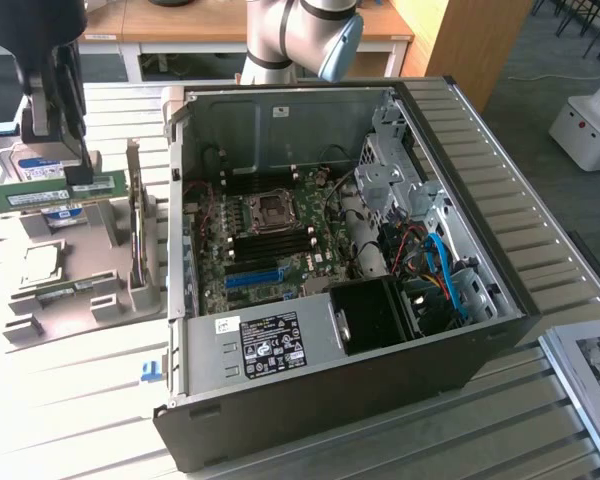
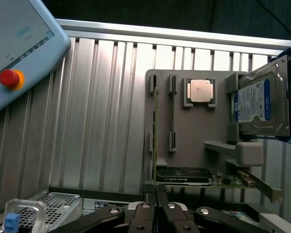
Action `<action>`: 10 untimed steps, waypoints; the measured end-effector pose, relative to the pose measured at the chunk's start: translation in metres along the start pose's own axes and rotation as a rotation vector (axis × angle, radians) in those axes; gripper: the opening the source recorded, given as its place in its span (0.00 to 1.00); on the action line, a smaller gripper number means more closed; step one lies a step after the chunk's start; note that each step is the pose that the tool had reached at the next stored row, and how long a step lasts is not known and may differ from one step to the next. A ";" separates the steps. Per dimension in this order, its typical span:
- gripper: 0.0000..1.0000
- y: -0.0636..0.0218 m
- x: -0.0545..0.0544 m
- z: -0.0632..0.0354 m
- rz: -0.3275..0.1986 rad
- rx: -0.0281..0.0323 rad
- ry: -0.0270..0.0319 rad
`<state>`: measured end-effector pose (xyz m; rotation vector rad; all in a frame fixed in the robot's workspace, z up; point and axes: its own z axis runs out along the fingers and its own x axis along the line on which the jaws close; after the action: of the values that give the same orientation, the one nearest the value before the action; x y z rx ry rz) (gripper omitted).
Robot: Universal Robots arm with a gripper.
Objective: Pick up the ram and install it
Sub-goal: 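Pick up the ram and move it above insertion slot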
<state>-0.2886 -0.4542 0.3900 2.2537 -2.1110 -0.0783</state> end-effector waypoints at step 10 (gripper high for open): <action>0.12 -0.0176 0.002 -0.0013 0.000 -0.0053 -0.0003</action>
<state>-0.2709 -0.4548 0.3901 2.2508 -2.1085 -0.0841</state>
